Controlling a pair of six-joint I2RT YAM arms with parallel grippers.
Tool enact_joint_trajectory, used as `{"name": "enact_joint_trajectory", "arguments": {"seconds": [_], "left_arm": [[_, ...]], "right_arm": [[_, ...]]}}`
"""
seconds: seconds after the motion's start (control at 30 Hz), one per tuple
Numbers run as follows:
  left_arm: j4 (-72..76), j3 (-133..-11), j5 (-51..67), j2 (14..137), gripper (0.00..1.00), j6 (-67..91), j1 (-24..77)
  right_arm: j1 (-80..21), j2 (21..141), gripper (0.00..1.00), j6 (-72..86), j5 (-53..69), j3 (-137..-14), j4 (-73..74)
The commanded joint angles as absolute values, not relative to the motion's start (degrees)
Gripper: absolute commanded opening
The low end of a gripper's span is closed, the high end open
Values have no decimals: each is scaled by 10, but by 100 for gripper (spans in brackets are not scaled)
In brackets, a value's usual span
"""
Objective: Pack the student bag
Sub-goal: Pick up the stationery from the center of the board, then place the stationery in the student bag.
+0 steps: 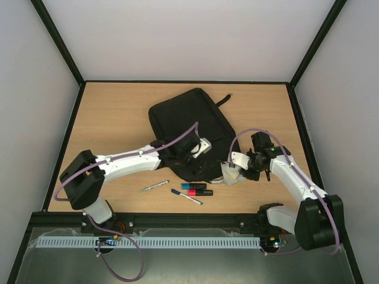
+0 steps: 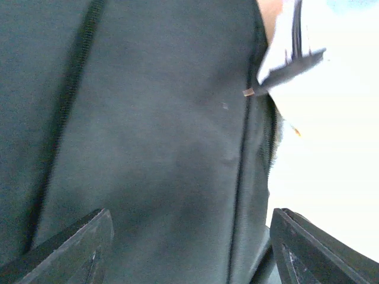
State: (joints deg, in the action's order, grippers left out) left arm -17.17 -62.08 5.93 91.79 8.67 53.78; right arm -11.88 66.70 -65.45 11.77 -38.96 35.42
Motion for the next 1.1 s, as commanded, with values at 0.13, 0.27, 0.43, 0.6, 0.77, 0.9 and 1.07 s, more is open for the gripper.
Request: {"name": "enact_joint_trajectory", "arguments": {"seconds": [0.13, 0.27, 0.43, 0.6, 0.77, 0.9, 1.07], "left_arm": [[-204, -675, -13, 991, 90, -2, 606], [-218, -717, -49, 1037, 89, -4, 629], [-237, -773, -122, 1102, 85, -3, 647], [-255, -807, -184, 1143, 64, 4, 648], [-256, -808, -194, 1145, 44, 4, 641], [-253, -801, -186, 1135, 8, 6, 628], [-257, -808, -194, 1086, 2, 9, 617]], "right_arm": [[1, 641, 10, -701, 93, -366, 364], [74, 667, 8, -711, 117, -381, 364], [139, 696, 8, -718, 154, -409, 379], [156, 678, 8, -724, 171, -396, 391], [156, 636, 8, -725, 198, -389, 420], [156, 588, 7, -732, 225, -387, 453], [156, 514, 5, -775, 266, -388, 522]]}}
